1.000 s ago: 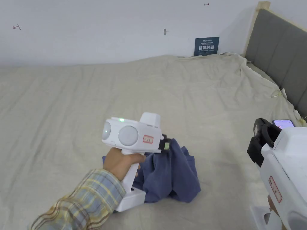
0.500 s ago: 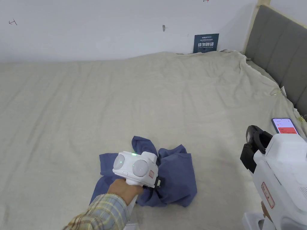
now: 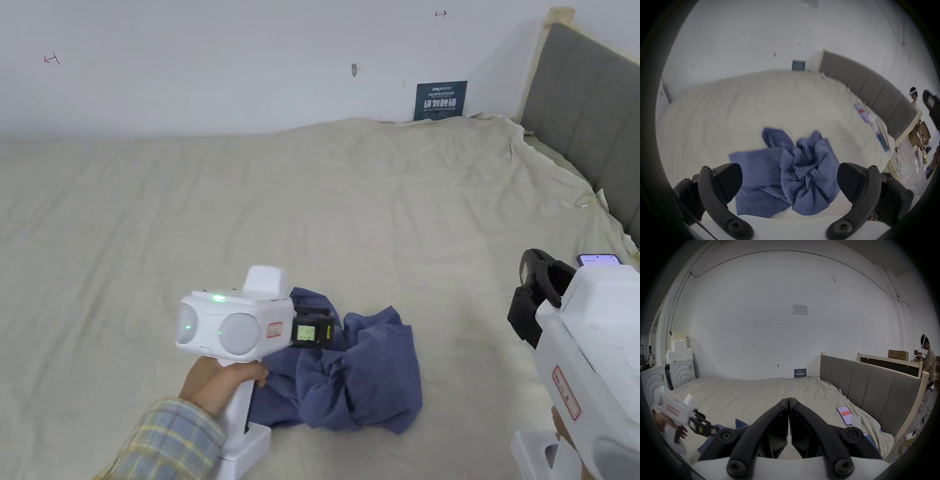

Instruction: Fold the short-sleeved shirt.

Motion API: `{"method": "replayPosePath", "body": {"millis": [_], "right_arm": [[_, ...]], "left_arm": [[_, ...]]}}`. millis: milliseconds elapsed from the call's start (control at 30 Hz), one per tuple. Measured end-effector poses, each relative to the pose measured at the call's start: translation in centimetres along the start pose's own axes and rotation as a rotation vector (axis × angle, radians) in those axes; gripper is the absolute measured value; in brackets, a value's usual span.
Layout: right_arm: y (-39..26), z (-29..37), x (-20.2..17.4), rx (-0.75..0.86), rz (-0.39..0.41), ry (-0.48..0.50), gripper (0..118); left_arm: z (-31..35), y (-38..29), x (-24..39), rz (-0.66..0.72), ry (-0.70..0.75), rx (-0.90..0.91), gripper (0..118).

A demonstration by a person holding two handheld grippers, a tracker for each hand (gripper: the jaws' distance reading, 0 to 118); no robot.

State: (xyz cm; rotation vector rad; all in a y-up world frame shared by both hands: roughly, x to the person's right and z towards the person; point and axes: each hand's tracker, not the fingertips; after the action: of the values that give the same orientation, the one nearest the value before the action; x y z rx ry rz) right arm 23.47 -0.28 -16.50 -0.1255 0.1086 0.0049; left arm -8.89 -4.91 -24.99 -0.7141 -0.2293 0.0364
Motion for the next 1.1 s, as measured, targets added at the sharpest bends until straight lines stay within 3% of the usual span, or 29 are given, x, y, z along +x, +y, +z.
{"method": "replayPosePath", "body": {"millis": [233,367,633,667,733,767,833,900,1100], "right_arm": [[0.5,0.2,-0.3,0.031,0.008,0.012,0],[0.5,0.1,-0.5,0.042,0.012,0.016,0],[0.3,0.0,-1.0,0.05,0.008,0.021,0],[0.9,0.7,-2.2,0.05,0.008,0.02,0],[1.0,0.9,-2.6,0.052,0.008,0.022,0],[1.0,0.9,-2.6,0.052,0.008,0.022,0],[1.2,1.0,-2.9,0.052,0.006,0.024,0],[1.3,1.1,-3.0,0.053,0.007,0.025,0],[1.5,1.2,-3.4,0.056,0.006,0.028,0]], "left_arm": [[8.0,0.7,-2.2,0.059,0.138,0.325,118],[10.3,-0.4,-2.7,0.005,0.304,0.479,114],[12.2,-3.5,-3.3,-0.059,0.425,0.672,62],[12.3,-3.7,-3.3,-0.063,0.429,0.677,52],[12.4,-4.1,-3.3,-0.067,0.437,0.686,19],[12.5,-4.2,-3.3,-0.063,0.435,0.687,13],[12.5,-4.4,-3.3,-0.047,0.434,0.681,11],[12.6,-4.6,-3.4,-0.037,0.413,0.663,0],[12.3,-4.6,-3.5,-0.035,0.398,0.637,0]]}}
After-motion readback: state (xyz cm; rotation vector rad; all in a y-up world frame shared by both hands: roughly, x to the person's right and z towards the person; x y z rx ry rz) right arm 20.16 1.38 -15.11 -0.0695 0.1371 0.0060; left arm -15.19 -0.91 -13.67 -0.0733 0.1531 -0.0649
